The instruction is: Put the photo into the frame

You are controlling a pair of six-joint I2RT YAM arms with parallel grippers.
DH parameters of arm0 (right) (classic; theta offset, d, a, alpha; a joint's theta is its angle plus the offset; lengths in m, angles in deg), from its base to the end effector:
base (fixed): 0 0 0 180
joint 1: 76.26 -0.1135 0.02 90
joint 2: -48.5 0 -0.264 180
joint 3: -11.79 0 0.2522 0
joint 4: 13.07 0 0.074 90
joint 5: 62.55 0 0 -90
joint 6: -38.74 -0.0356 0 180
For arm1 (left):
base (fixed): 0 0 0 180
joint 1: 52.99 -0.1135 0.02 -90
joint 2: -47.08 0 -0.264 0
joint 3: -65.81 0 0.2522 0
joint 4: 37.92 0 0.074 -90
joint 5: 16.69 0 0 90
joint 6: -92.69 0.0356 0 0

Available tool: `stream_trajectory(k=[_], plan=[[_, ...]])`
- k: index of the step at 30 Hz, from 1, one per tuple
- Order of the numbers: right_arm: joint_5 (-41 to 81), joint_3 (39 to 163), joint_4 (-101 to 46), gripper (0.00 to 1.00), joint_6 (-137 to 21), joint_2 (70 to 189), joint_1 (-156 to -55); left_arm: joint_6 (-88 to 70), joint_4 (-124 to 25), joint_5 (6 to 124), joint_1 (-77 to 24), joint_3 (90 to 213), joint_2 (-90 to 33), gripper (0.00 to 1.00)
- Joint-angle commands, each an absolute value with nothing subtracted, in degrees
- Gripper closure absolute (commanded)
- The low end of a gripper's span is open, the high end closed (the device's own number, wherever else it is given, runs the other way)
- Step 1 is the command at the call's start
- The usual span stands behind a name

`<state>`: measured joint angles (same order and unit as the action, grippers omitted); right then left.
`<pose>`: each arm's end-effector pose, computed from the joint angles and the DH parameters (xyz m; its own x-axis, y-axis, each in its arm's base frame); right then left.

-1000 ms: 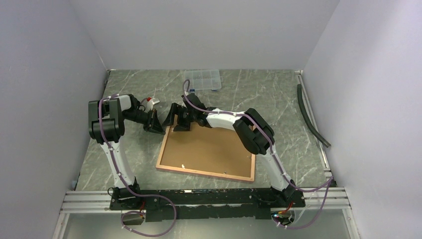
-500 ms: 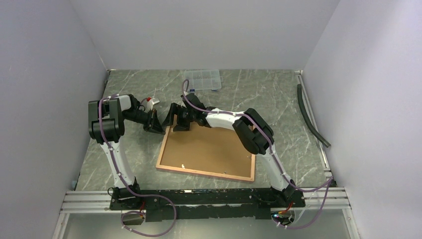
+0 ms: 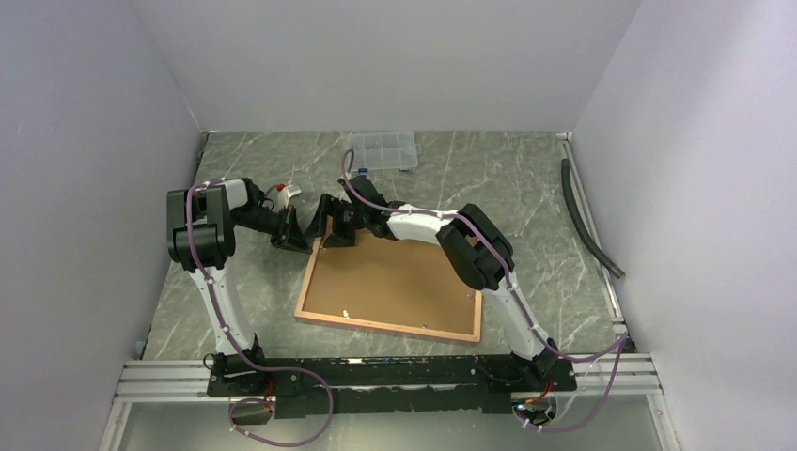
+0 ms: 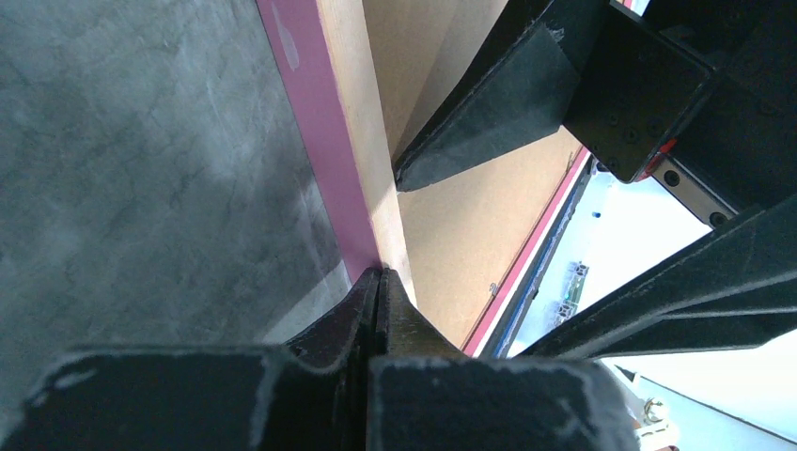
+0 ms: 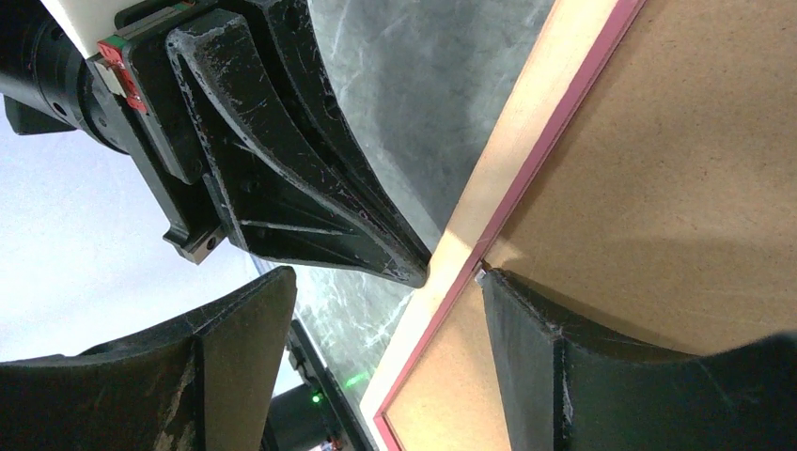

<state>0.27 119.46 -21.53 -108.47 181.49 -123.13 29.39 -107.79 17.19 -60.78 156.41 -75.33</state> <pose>0.3408 0.3876 0.1400 -0.9698 0.0586 -0.2366 -0.1726 0.5204 0.8363 0.3575 0.0191 0.1115 -0.9756 0.1193 -0.1844 0.2197 0.5327 -0.8173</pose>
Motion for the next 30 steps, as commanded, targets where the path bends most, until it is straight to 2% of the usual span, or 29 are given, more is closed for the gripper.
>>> stream_trajectory(k=[1, 9, 13, 17, 22, 26, 29, 30], plan=[[-0.5, 120.5, -21.0, 0.23, -108.0, 184.9, -124.3, 31.1, -105.1, 18.8, -59.2, 155.2, -75.7, 0.97], [-1.1, 122.0, -22.3, 0.23, -106.2, 184.0, -124.1, 31.0, -105.4, 18.9, -59.2, 155.4, -75.3, 0.97], [0.8, 123.1, -25.7, 0.18, -99.6, 179.7, -122.6, 31.0, -106.8, 19.0, -59.6, 156.6, -74.6, 0.96], [5.3, 118.9, -32.3, 0.15, -84.1, 168.8, -122.2, 31.2, -109.2, 18.9, -61.1, 159.3, -73.3, 0.87], [10.9, 104.2, -39.8, 0.17, -70.6, 153.5, -124.2, 33.0, -113.9, 18.0, -63.5, 163.3, -70.7, 0.67], [17.8, 90.6, -41.9, 0.22, -65.6, 142.8, -129.2, 34.6, -117.2, 18.7, -64.6, 165.3, -67.2, 0.58], [23.3, 84.0, -42.4, 0.24, -64.8, 139.3, -134.6, 35.1, -118.8, 20.6, -65.3, 165.6, -64.1, 0.54], [24.7, 82.7, -42.4, 0.24, -64.9, 138.6, -136.3, 35.4, -119.6, 21.1, -65.6, 165.7, -63.1, 0.48]])
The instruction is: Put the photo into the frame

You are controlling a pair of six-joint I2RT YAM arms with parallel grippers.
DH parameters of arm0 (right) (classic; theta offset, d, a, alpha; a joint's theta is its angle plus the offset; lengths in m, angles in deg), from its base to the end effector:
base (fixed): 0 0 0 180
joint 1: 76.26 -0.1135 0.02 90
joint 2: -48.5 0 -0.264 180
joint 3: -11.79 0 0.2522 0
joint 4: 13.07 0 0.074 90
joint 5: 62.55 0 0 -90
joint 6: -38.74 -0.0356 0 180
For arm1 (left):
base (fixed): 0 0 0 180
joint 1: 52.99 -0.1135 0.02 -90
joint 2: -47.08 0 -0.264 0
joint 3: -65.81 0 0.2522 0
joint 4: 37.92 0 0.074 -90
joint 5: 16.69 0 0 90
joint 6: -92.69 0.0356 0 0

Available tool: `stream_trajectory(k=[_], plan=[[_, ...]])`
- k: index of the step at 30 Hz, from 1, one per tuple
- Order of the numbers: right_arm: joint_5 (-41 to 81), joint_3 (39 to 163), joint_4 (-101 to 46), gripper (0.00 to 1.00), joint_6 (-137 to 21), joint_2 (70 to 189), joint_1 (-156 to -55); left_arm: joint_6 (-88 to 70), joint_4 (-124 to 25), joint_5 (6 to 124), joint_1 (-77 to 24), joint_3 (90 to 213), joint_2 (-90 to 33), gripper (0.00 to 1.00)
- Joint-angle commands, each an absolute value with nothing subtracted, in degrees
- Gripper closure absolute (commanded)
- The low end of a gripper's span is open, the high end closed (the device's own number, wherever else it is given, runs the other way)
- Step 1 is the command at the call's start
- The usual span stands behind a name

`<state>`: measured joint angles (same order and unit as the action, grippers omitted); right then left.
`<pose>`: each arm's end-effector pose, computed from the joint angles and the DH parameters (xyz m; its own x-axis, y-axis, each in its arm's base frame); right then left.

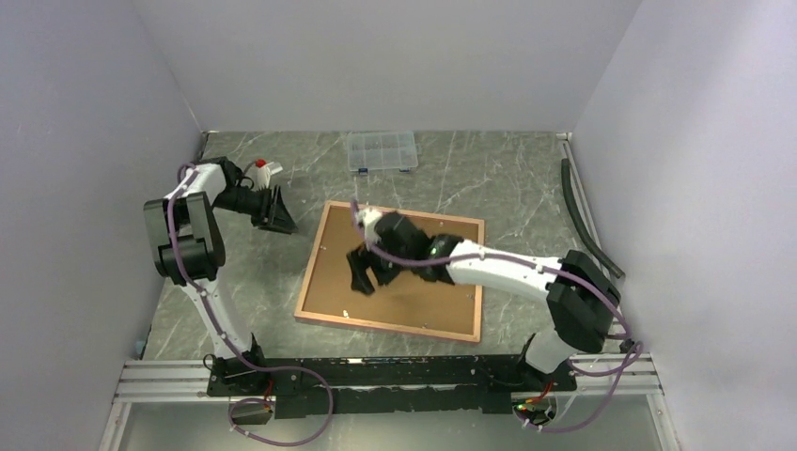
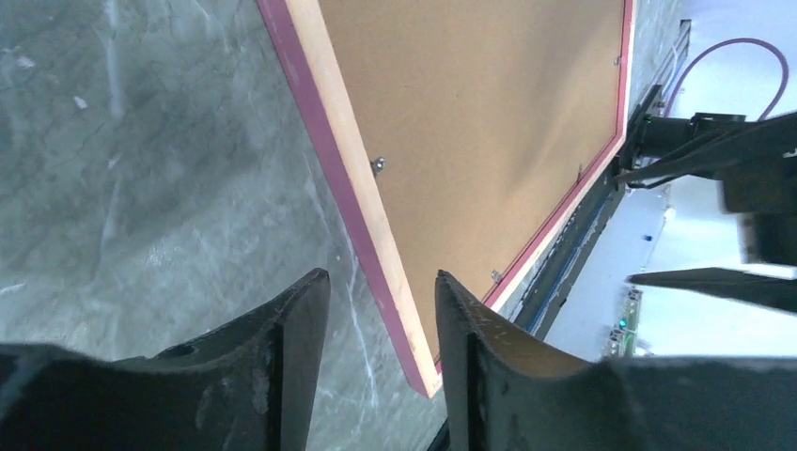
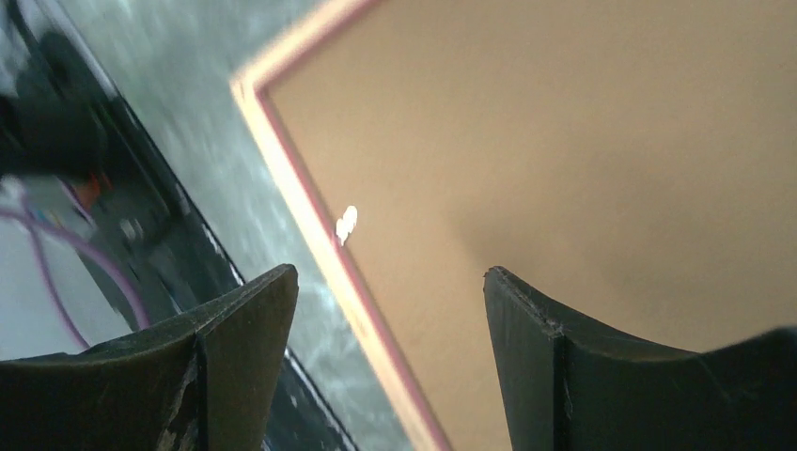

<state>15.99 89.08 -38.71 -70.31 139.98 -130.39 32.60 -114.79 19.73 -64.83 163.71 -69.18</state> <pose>0.2022 0.2918 0.2458 -0.6432 -0.3435 -0.6844 -0.7127 0.5954 0.3709 0.3656 0.0474 0.1761 -0.9414 0.1051 -0.3206 0.3182 0.5925 -0.7401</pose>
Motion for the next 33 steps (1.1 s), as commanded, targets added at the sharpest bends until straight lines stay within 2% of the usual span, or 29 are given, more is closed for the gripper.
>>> stream_trajectory(k=[1, 2, 3, 4, 10, 21, 24, 27, 28, 29, 31, 33], plan=[[26.0, 81.7, -42.5, 0.24, -65.1, 138.2, -137.7, 35.8, -120.8, 21.4, -66.1, 165.8, -61.8, 0.37], [27.0, 81.0, -42.5, 0.25, -65.4, 137.9, -139.1, 36.0, -121.7, 21.4, -66.6, 165.8, -60.5, 0.28], [27.3, 80.6, -42.5, 0.25, -65.5, 137.7, -140.5, 36.8, -123.0, 21.1, -67.3, 165.8, -59.3, 0.06], [29.1, 80.4, -42.4, 0.26, -65.6, 137.6, -141.7, 37.3, -124.0, 20.9, -68.0, 165.9, -58.0, 0.03], [35.1, 79.5, -42.1, 0.35, -66.4, 139.4, -146.9, 38.2, -127.1, 22.5, -70.3, 165.1, -50.1, 0.03], [43.3, 78.9, -41.5, 0.53, -67.2, 145.5, -153.4, 34.8, -121.4, 26.5, -71.4, 161.7, -35.8, 0.03], [45.3, 79.3, -41.6, 0.64, -67.5, 145.2, -153.9, 36.3, -121.3, 24.5, -71.4, 160.2, -33.7, 0.03], [47.9, 80.5, -42.7, 0.80, -67.0, 144.2, -154.0, 41.1, -122.5, 21.3, -71.4, 157.3, -32.0, 0.03], [48.6, 81.2, -43.2, 0.90, -66.8, 143.9, -154.0, 43.6, -122.8, 20.0, -71.4, 155.3, -30.7, 0.03], [49.2, 81.9, -43.7, 0.96, -66.4, 143.6, -154.0, 46.6, -122.9, 19.0, -71.4, 153.2, -29.6, 0.03], [49.6, 83.6, -44.3, 1.00, -65.1, 142.6, -153.8, 52.4, -121.9, 18.4, -71.4, 147.9, -26.8, 0.03], [48.7, 85.7, -45.1, 1.00, -64.4, 141.1, -152.9, 60.0, -121.8, 18.8, -71.4, 143.1, -23.8, 0.03]])
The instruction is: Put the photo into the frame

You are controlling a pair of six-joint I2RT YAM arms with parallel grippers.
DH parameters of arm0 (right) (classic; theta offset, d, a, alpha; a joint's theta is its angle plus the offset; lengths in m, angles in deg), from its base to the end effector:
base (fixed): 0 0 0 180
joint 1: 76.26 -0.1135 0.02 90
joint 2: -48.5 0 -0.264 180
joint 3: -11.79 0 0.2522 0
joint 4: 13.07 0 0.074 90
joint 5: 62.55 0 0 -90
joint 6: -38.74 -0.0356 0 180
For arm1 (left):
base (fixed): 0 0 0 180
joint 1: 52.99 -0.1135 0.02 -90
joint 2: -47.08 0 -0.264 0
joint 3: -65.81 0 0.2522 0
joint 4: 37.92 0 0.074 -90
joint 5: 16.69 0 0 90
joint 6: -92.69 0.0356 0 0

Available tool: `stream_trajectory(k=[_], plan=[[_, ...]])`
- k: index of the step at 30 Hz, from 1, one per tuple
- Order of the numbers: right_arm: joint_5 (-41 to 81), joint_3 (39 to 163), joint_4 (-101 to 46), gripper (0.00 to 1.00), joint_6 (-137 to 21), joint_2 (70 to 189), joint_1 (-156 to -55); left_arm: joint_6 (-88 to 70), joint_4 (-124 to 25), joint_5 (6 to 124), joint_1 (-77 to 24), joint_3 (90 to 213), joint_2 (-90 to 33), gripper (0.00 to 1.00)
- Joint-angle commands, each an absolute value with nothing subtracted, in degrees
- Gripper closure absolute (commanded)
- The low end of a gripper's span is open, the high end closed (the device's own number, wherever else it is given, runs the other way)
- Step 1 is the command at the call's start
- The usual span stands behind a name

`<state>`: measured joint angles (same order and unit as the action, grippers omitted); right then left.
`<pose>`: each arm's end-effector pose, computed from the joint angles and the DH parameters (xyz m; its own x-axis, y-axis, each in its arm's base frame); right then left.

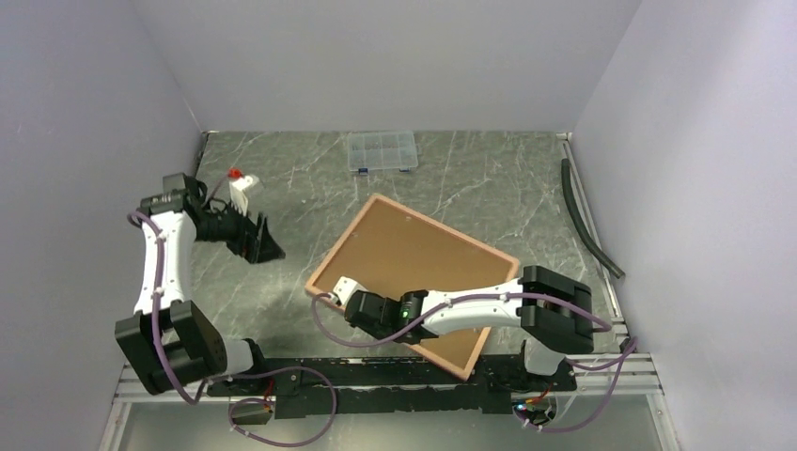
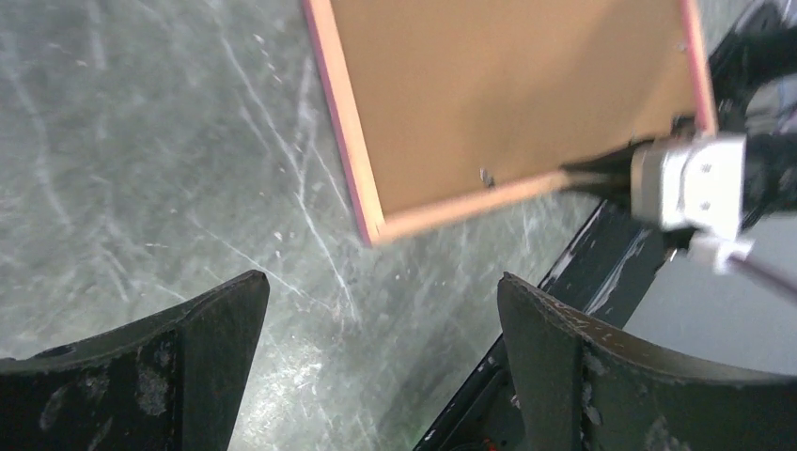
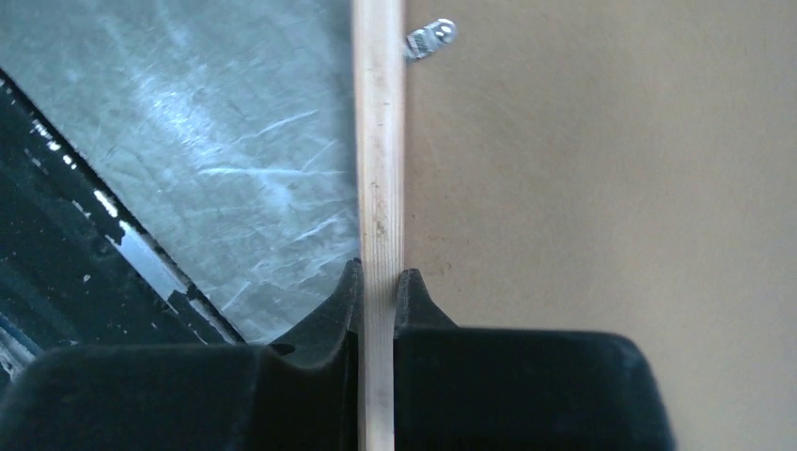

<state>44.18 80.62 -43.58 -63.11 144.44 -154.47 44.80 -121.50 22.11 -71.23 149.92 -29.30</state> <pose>0.0774 0.3206 0.1699 -0.3549 -0.7379 -0.5740 -0.8512 0.5090 -0.1280 0.2283 0.0460 0.3106 -0.6934 0.2139 -0.6881 0.6063 0.6892 -0.3967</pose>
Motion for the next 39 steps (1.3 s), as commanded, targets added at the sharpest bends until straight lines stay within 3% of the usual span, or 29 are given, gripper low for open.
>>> stream_trajectory(k=[1, 8, 15, 27, 35, 37, 39], plan=[[47.5, 86.7, -45.4, 1.00, -64.2, 140.1, -152.3, 63.4, -121.7, 19.3, -71.4, 141.1, -22.4, 0.03], [35.8, 93.9, -48.2, 1.00, -62.6, 135.3, -146.9, 84.8, -123.5, 16.1, -71.3, 132.9, -8.7, 0.03], [25.0, 103.8, -53.6, 1.00, -62.5, 135.1, -142.0, 101.3, -108.1, 17.6, -65.2, 125.2, 5.4, 0.03], [19.9, 119.9, -63.8, 1.00, -64.6, 140.7, -140.3, 112.6, -98.6, 27.7, -48.8, 127.6, -1.1, 0.04], [22.2, 120.6, -66.6, 0.96, -62.8, 139.6, -138.9, 107.2, -103.2, 31.4, -43.4, 134.3, -4.7, 0.54], [23.3, 120.8, -67.2, 0.83, -61.9, 139.2, -138.7, 105.8, -104.7, 31.4, -43.3, 135.6, -5.2, 0.80], [24.8, 121.6, -68.7, 0.60, -60.9, 139.2, -138.7, 104.8, -105.7, 31.0, -43.1, 136.5, -5.6, 0.91]])
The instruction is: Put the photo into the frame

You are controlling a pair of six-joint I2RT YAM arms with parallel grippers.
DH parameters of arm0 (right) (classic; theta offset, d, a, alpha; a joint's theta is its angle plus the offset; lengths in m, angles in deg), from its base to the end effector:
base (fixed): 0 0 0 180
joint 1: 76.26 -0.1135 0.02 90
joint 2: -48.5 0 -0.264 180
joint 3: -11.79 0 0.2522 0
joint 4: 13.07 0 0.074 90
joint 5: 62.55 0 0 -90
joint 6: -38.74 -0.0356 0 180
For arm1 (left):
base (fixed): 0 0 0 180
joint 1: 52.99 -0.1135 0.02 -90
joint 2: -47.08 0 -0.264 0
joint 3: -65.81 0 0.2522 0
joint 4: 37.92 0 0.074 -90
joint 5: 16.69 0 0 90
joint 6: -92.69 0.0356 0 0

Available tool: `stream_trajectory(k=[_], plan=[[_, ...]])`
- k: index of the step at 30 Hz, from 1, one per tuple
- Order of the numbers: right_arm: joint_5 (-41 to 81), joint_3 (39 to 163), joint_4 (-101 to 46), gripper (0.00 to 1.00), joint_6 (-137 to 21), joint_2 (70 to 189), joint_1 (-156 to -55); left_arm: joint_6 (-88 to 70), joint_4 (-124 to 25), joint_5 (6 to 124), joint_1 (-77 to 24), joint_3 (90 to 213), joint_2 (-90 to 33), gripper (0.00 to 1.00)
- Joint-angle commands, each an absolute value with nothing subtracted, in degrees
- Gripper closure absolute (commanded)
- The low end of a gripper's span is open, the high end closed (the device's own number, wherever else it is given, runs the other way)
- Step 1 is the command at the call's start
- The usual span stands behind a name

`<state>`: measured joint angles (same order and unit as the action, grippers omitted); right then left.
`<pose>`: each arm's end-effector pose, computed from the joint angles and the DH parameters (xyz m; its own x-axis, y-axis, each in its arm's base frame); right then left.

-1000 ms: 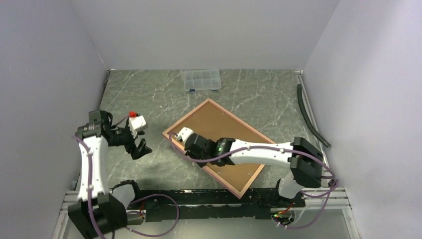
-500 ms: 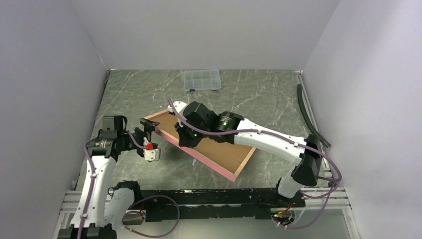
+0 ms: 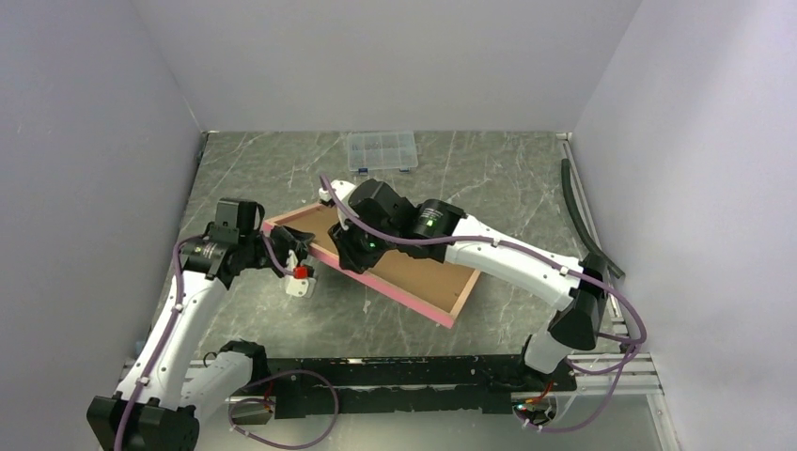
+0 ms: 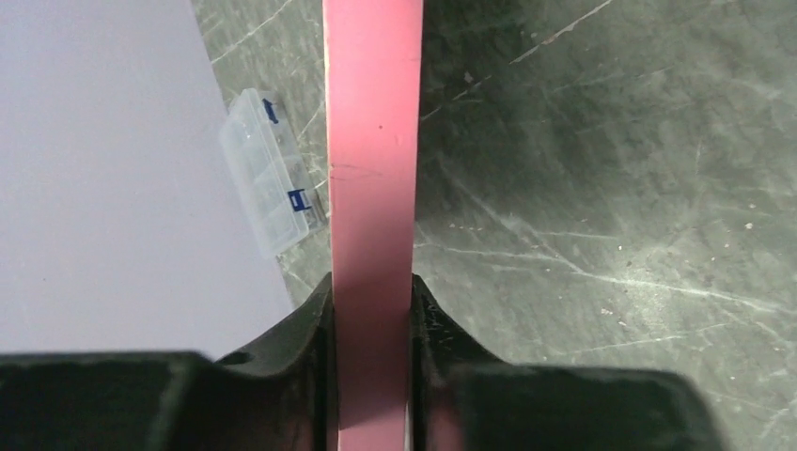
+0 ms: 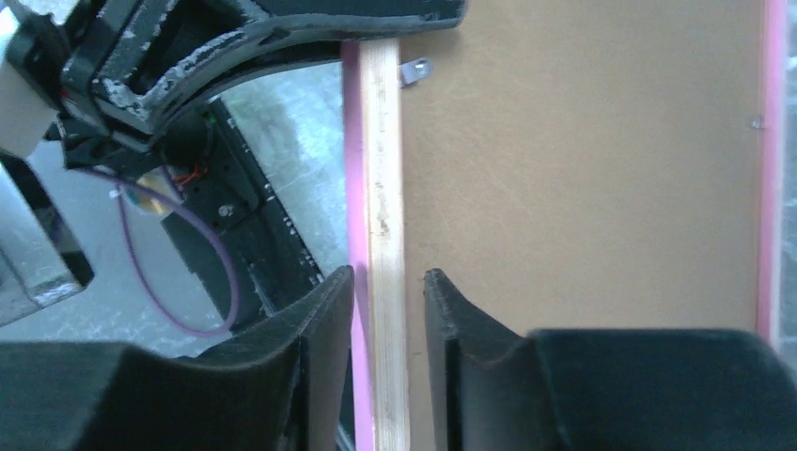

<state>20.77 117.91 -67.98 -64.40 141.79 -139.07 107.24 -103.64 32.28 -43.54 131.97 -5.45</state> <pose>0.1618 0.3241 0.3598 -0.5080 -0.4948 -0.7051 -0.8291 0.5027 0.2446 0.1604 -0.0504 0.3029 0.7005 0.6236 -0.3470 0.6222 -0.2957 0.7248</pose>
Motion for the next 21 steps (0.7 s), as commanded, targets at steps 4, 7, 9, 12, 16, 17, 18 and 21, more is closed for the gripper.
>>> stream_trajectory(k=[4, 7, 9, 12, 16, 17, 18, 21], plan=[[27.3, 122.6, -72.9, 0.37, -57.6, 137.9, -138.8, 100.5, -108.0, 29.9, -42.5, 139.4, -6.6, 0.91], [28.9, 123.4, -76.4, 0.30, -54.3, 136.6, -139.2, 95.0, -109.7, 28.9, -42.3, 142.2, -7.8, 0.91], [29.2, 123.4, -78.7, 0.27, -51.9, 135.7, -139.9, 92.4, -112.1, 27.9, -42.3, 144.6, -9.0, 0.91], [30.8, 123.3, -81.5, 0.26, -47.5, 134.9, -142.0, 87.9, -113.4, 26.6, -42.3, 147.1, -10.4, 0.91], [35.0, 123.4, -84.0, 0.27, -45.8, 135.7, -143.2, 84.7, -113.8, 25.5, -42.3, 149.1, -11.4, 0.91], [36.5, 123.5, -84.3, 0.28, -45.8, 136.2, -143.2, 83.7, -113.7, 25.3, -42.3, 149.4, -11.6, 0.91], [37.6, 123.5, -84.4, 0.30, -45.8, 136.7, -143.2, 83.1, -113.5, 25.3, -42.3, 149.6, -11.6, 0.90], [41.1, 123.9, -83.3, 0.38, -46.0, 137.9, -143.2, 81.3, -112.4, 25.1, -42.3, 149.8, -11.4, 0.88]])
